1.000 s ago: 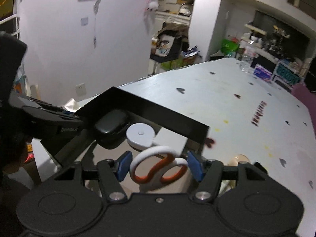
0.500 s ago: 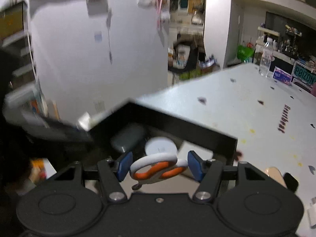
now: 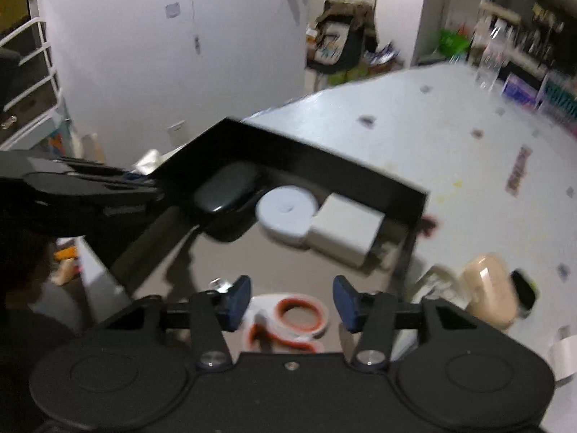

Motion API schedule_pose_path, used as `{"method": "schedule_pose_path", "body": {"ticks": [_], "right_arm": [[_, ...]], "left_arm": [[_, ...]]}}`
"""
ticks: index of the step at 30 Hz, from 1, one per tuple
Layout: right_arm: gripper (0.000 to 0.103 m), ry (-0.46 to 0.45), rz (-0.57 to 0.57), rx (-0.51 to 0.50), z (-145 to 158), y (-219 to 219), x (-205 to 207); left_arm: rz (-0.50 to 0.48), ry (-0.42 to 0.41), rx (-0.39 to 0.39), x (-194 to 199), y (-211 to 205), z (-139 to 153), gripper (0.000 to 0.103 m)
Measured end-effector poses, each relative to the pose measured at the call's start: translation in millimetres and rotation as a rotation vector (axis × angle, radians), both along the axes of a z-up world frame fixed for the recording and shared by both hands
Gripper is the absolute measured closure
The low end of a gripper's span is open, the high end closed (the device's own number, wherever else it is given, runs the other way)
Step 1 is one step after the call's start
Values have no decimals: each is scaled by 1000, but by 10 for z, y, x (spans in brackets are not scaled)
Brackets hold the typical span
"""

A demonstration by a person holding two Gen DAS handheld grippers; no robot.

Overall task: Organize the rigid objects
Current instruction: 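Lower the scissors into the box and open the right tool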

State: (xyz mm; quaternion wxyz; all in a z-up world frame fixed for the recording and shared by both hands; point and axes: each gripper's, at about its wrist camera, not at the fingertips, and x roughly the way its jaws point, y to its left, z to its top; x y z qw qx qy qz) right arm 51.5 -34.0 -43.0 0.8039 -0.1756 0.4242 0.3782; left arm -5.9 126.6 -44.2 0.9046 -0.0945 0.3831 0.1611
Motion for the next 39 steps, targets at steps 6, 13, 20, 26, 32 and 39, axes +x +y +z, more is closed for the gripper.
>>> {"method": "schedule_pose_path", "body": {"ticks": [6, 13, 20, 26, 32, 39], "right_arm": [[74, 179, -38, -91, -19, 88, 187], [67, 253, -70, -148, -61, 216, 278], [75, 284, -63, -140, -69, 302, 224], [70, 238, -68, -220, -176, 463, 223], [69, 165, -79, -231, -182, 491, 305], [73, 78, -77, -272, -176, 521, 442]], "left_arm": [[0, 0, 0, 1, 0, 0, 92], [0, -1, -2, 0, -1, 1, 92], [0, 0, -2, -1, 3, 1, 92], [0, 0, -4, 0, -3, 0, 92], [0, -1, -4, -9, 3, 0, 92], [0, -1, -4, -11, 6, 0, 92]]}}
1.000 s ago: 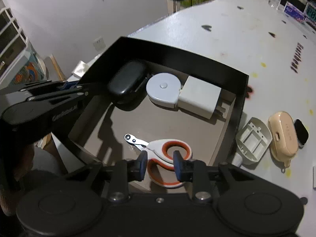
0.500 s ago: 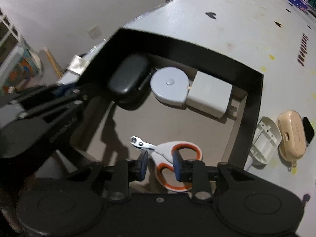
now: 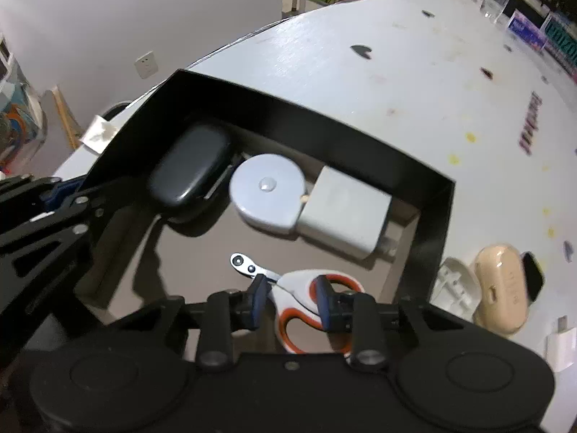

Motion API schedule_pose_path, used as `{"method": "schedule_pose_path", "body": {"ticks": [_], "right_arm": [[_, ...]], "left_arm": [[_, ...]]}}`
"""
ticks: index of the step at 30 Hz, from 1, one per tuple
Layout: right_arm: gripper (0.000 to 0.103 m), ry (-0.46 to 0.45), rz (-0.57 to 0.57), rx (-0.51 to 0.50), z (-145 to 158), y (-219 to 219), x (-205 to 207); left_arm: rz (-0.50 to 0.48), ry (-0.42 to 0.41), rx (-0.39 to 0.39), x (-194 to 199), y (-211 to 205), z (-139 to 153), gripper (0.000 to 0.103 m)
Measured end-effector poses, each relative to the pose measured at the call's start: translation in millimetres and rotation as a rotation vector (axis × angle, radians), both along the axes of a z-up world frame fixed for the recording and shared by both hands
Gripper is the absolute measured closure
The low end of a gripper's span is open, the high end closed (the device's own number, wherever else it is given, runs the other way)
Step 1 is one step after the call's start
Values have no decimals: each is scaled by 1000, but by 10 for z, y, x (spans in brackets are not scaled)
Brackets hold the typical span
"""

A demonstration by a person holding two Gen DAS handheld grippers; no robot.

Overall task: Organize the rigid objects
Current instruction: 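Lower the scissors into the box and open the right tool, then move the right tool to the small white charger plug and grasp it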

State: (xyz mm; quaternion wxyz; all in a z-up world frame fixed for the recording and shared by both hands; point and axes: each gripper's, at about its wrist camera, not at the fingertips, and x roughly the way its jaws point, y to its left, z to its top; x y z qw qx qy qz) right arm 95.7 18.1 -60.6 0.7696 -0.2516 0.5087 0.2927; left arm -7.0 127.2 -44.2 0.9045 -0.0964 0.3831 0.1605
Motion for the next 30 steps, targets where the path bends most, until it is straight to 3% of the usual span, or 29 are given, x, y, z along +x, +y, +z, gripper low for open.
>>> {"method": "schedule_pose_path", "body": {"ticks": [2, 7, 16, 26, 30], "right_arm": [[64, -59, 12, -30, -8, 32, -10], [66, -72, -9, 6, 40, -18, 8], [62, -81, -31, 170, 469, -314, -257], [20, -169, -131, 303, 733, -770, -613], [10, -228, -147, 340, 780, -908, -758]], "left_arm": [[0, 0, -1, -5, 1, 2, 92], [-1, 0, -1, -6, -1, 2, 92], [0, 0, -1, -5, -5, 3, 92], [-1, 0, -2, -9, 11, 4, 92], [0, 0, -2, -10, 13, 4, 92]]}}
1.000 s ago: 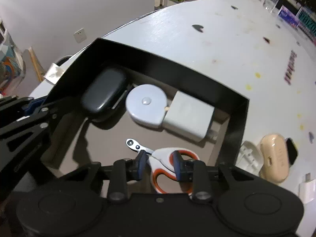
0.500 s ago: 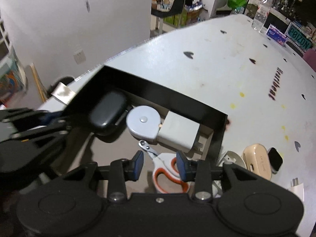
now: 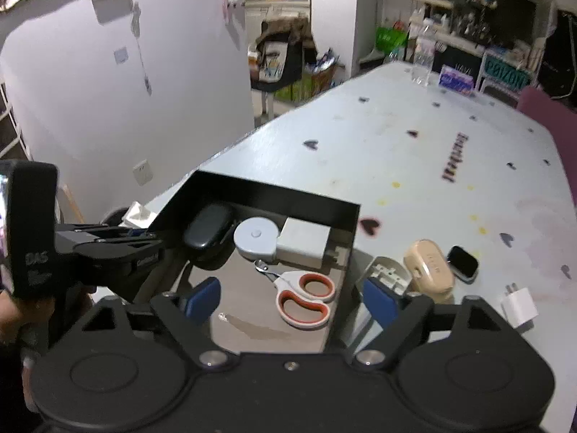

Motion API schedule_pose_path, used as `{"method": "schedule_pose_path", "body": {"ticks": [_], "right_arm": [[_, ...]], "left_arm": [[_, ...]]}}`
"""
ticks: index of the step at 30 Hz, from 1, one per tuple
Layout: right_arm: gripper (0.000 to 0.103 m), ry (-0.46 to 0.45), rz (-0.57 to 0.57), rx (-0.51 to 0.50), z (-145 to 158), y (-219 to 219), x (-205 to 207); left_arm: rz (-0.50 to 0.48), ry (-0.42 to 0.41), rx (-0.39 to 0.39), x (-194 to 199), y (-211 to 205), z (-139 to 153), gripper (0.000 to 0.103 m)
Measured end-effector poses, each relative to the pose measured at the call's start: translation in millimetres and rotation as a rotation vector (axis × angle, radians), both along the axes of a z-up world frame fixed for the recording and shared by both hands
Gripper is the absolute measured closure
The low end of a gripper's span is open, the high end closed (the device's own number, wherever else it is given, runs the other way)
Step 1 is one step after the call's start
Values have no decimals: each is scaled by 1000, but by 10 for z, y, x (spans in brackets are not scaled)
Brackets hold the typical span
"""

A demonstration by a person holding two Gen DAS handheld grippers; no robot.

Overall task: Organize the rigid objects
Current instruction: 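Move the right tool to the small white charger plug and grasp it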

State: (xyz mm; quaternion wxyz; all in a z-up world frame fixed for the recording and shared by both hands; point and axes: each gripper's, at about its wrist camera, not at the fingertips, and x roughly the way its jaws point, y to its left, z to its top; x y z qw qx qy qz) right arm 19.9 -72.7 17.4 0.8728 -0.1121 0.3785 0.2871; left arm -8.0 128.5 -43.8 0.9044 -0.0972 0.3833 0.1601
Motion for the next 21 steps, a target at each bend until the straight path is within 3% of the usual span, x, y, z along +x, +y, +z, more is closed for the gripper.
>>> {"method": "schedule_pose_path", "body": {"ticks": [4, 12, 21], "right_arm": [[0, -67, -17, 29, 12, -107, -135], [0, -156, -104, 36, -83, -337, -237], [0, -223, -357, 90, -312, -998, 63]], "left_arm": [[0, 0, 0, -1, -2, 0, 92], [0, 0, 0, -2, -2, 1, 92], [0, 0, -1, -2, 6, 3, 92]]}}
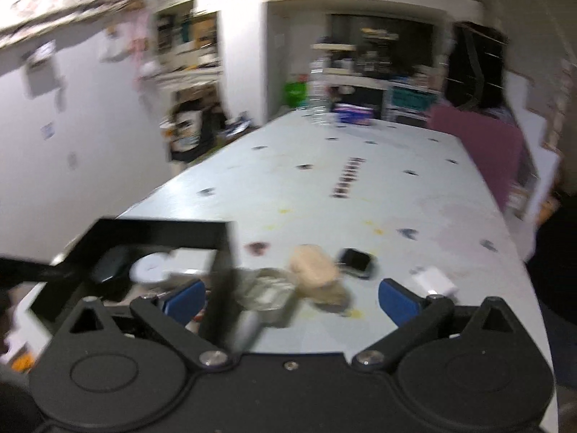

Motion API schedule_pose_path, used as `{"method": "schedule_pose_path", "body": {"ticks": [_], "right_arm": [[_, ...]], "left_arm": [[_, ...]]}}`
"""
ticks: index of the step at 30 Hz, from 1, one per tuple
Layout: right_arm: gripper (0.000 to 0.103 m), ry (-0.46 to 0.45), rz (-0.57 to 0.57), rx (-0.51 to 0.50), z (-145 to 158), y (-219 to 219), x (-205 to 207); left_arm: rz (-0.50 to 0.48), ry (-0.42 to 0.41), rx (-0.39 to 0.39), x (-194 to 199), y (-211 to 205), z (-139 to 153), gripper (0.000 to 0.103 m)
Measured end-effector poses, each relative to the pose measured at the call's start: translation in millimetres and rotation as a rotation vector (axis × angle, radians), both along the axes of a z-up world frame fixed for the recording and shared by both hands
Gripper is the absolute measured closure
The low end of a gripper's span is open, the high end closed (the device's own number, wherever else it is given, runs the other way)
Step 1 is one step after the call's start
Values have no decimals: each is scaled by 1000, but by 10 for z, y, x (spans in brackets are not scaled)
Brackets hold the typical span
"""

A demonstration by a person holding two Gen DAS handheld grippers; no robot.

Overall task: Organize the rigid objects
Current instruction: 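Move the right tool to the small white charger plug and grasp it, then carry the charger plug with the right tool over the black box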

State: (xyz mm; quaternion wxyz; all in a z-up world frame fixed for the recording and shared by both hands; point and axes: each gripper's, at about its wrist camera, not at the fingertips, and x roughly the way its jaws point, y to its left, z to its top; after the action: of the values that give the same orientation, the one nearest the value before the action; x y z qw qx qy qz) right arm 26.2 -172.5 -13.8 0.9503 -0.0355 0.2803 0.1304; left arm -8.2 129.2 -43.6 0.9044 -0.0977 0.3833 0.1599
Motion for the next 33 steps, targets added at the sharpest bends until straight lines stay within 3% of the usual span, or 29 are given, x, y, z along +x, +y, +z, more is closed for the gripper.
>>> {"method": "schedule_pose_path", "body": {"ticks": [4, 9, 14, 20, 28, 33], "right_arm": [[0, -44, -190, -20, -172, -298, 212], [0, 42, -368, 58, -460, -640, 605], [1, 62, -324, 79, -672, -833, 920], [15, 78, -260, 84, -834, -866, 1180], [18, 97, -294, 95, -892, -733, 1277], [31, 95, -304, -10, -998, -644, 1291]], "left_arm": [[0, 0, 0, 0, -2, 1, 92], [-1, 0, 2, -2, 0, 0, 92], [-1, 0, 2, -3, 0, -4, 92], [-1, 0, 2, -2, -1, -3, 92], [-1, 0, 2, -4, 4, -3, 92], [-1, 0, 1, -1, 5, -2, 92]]}}
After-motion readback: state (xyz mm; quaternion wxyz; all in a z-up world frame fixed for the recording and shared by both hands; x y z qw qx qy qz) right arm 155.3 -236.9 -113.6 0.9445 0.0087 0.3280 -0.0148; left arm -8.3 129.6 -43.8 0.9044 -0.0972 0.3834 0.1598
